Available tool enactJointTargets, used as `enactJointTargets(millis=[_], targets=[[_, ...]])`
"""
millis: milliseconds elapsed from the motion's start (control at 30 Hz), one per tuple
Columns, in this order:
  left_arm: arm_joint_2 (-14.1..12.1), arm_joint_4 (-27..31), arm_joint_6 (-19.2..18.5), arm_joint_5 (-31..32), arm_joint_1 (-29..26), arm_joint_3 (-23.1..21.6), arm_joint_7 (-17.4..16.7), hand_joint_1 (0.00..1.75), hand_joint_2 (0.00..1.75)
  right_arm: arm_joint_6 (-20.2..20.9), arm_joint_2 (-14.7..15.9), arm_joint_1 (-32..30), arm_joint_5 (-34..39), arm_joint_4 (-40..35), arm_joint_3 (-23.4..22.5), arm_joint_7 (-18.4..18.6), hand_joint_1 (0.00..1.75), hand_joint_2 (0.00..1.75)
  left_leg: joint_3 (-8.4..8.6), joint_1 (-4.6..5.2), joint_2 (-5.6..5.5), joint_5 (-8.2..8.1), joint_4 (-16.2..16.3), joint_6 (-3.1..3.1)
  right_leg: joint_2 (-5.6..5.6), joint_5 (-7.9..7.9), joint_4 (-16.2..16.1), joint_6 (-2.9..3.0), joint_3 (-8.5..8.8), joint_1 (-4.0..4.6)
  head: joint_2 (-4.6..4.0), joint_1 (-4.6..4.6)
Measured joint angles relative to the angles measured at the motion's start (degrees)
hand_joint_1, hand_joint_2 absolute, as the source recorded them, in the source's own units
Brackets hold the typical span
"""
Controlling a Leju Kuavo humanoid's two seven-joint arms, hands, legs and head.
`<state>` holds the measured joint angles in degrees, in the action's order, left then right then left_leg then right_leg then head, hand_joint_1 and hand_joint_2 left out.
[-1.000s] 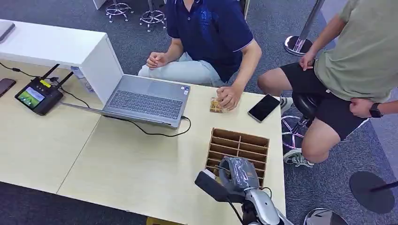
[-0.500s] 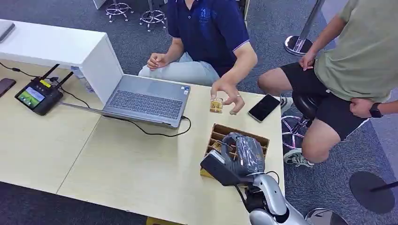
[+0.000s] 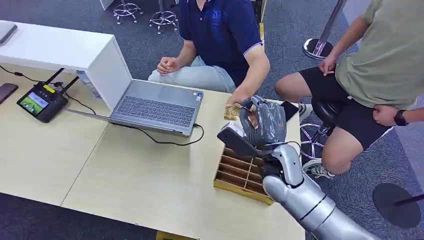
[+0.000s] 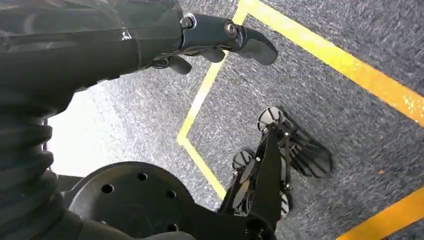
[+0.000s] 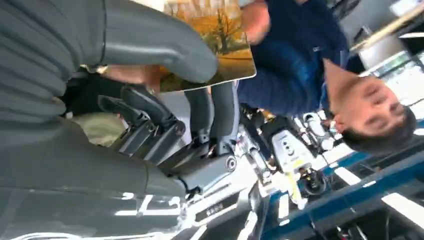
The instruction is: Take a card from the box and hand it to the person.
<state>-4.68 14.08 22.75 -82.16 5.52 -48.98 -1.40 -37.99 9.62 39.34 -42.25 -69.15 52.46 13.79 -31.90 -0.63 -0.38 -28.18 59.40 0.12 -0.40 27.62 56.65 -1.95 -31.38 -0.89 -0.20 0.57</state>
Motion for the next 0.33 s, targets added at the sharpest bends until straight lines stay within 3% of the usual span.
enactJointTargets(millis=[233,267,333], targets=[[0.0,0.0,0.2,0.0,-0.1,-1.0,-1.0,0.00,1.75,-0.9,-3.0,2.9,-1.2,11.6,0.0,0.1,1.75,1.75,-0.05,0.01,-0.05,0.00,0.0,0.00,-0.03,0.00,0.0,0.00,-0.03,0.00,0.00,-0.02],[0.0,0.0,0.2,0.1,-0.1,-1.2,-1.0,0.00,1.75,-0.9,-3.0,3.0,-1.3,12.0,0.0,0.1,0.00,1.75,-0.07,0.01,-0.04,0.00,0.0,0.00,-0.01,0.00,0.0,0.00,-0.05,0.00,0.00,0.00],[0.0,0.0,0.0,0.8,0.0,-1.4,-1.0,0.00,1.75,-0.7,-3.6,3.8,-1.8,14.1,0.1,0.7,0.00,1.75,-0.04,0.01,0.00,0.00,0.0,0.00,0.03,0.00,0.0,0.00,-0.06,0.00,0.00,0.00]])
